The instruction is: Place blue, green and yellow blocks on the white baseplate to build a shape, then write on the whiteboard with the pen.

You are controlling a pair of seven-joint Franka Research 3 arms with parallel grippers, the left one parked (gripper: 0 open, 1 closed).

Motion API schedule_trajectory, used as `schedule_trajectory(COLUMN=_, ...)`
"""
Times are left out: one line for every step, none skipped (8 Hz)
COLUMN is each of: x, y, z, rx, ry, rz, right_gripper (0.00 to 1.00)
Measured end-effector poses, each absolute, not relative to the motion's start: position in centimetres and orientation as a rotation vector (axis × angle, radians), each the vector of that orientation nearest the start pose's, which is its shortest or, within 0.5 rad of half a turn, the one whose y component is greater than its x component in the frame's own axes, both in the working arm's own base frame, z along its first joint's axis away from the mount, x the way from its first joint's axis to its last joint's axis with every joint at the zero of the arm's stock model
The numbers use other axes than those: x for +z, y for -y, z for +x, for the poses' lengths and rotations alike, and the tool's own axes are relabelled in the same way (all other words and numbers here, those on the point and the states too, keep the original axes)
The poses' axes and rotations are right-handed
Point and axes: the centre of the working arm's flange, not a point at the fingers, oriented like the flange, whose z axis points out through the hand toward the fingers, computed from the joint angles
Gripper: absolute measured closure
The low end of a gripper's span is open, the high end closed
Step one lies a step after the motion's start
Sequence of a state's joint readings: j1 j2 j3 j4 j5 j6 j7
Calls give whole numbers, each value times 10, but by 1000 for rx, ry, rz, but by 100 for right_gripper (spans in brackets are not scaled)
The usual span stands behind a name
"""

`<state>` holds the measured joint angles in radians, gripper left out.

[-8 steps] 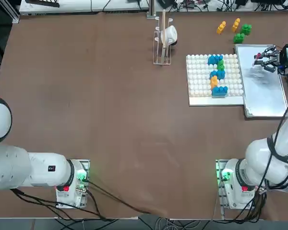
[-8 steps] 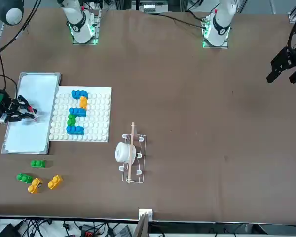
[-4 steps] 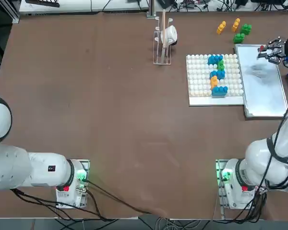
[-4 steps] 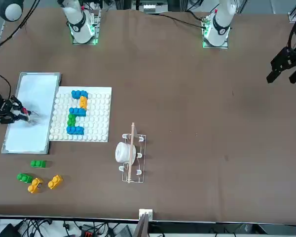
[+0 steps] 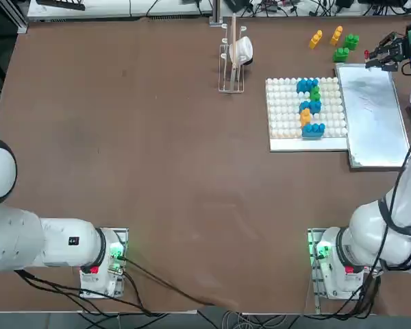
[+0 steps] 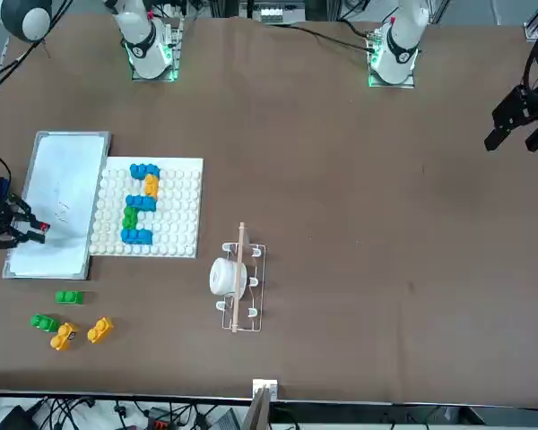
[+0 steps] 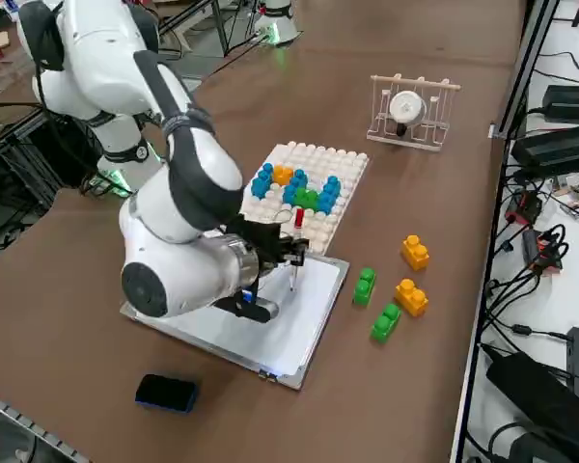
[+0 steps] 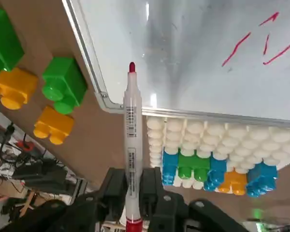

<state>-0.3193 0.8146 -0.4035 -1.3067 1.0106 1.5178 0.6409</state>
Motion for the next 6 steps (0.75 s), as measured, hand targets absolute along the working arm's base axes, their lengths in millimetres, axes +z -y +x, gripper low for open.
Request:
schedule_trajectory(x=270, y=323, z=631, rx=567, ry=-1720, rz=-1684, right_gripper=81)
schedule_trajectory(x=269, y=313, z=643, rx=532, ry=-1782, rz=-1670, right_gripper=81)
schedule_trajectory(x=269, y=302, z=654, rx=503, ry=-1841, rz=-1657, right_gripper=81)
schedule_trajectory(x=268, y=289, z=663, rx=490, ry=-1884, rz=-1648, right_gripper=81)
schedule_trajectory(x=268, y=278, z=670, rx=488, ry=-1913, rz=-1646, right_gripper=81)
schedule_trajectory(x=267, y=269, z=674, rx=480, ry=-1934, rz=-1666, right_gripper=81)
